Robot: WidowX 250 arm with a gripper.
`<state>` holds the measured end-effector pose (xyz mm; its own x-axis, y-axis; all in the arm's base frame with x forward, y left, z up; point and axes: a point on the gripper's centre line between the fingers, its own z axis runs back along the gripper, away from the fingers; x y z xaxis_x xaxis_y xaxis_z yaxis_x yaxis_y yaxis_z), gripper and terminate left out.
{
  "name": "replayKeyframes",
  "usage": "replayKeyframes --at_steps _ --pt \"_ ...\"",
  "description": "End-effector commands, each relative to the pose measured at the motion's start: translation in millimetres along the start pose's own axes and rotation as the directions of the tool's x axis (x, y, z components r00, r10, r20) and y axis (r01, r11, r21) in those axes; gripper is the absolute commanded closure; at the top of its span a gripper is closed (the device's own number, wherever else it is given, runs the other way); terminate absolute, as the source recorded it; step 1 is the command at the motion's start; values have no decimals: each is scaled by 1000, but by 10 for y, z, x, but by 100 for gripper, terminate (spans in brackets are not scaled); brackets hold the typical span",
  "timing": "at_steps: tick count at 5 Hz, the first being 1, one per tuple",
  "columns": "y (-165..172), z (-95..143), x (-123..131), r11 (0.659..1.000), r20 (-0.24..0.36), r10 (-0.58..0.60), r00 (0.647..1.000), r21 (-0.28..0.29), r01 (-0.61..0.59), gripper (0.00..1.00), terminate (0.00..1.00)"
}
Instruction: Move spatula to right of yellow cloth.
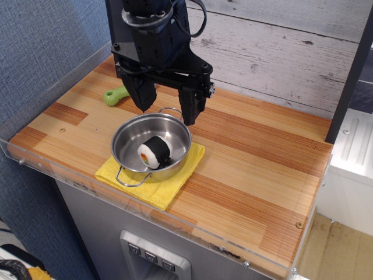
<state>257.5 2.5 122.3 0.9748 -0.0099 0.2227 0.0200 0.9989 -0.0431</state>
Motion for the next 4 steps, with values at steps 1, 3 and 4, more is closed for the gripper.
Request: replayKeyframes --at_steps 1,3,4 --pt "0 0 0 1000 0 0 1000 0 0 0 0" --pt "746 36 143 997 -5 73 997 -13 -73 0 0" --pt "1068 0 204 996 -19 94 995 2 -94 0 0"
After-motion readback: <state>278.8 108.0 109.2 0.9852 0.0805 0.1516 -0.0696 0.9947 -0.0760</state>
